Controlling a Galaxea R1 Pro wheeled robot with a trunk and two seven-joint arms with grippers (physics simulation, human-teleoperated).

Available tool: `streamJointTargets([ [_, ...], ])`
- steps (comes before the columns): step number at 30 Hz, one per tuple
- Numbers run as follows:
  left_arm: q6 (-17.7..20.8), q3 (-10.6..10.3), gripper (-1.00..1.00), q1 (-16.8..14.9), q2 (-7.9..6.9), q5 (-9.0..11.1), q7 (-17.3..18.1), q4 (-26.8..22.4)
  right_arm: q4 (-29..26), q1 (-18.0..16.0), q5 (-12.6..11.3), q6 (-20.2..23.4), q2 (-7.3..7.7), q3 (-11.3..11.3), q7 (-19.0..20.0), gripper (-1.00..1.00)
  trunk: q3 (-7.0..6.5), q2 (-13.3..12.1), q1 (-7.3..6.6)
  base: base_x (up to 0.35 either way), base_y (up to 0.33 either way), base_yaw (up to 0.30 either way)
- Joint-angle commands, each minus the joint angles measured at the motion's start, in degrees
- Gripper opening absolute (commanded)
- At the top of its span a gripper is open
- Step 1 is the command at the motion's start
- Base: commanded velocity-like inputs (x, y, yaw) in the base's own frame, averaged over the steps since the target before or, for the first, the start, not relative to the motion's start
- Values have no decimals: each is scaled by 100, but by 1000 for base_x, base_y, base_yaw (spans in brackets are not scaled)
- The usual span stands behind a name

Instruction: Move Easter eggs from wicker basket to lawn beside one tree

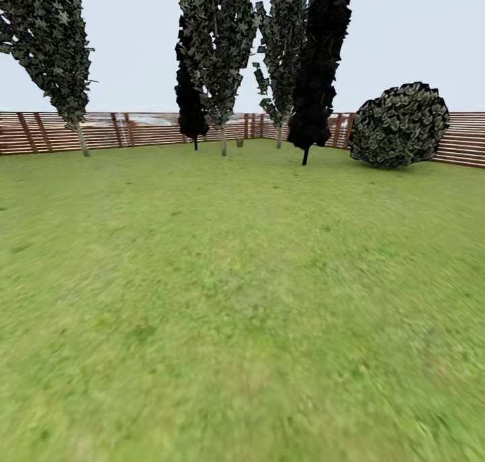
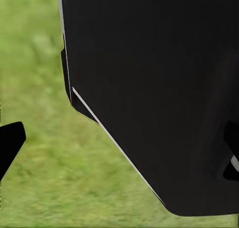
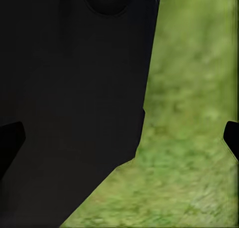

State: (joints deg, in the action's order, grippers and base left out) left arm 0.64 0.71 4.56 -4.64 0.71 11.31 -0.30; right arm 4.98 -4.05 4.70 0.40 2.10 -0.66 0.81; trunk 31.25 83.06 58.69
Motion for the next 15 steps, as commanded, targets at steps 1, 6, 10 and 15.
streamJointTargets([
  [1,7,8,100,1,-1,8,21,-4,11,-6,49,4,3,-2,11,100,4,2,3,336,0,25],
  [6,7,8,100,1,-1,8,21,-5,11,-7,49,4,8,-3,15,100,4,2,3,336,0,10],
  [10,7,8,100,1,-1,8,21,-5,8,-8,49,4,10,-3,15,100,4,2,3,336,0,1],
  [15,7,8,100,1,-1,8,21,-3,8,-7,49,4,9,1,12,100,4,2,3,337,0,0],
])
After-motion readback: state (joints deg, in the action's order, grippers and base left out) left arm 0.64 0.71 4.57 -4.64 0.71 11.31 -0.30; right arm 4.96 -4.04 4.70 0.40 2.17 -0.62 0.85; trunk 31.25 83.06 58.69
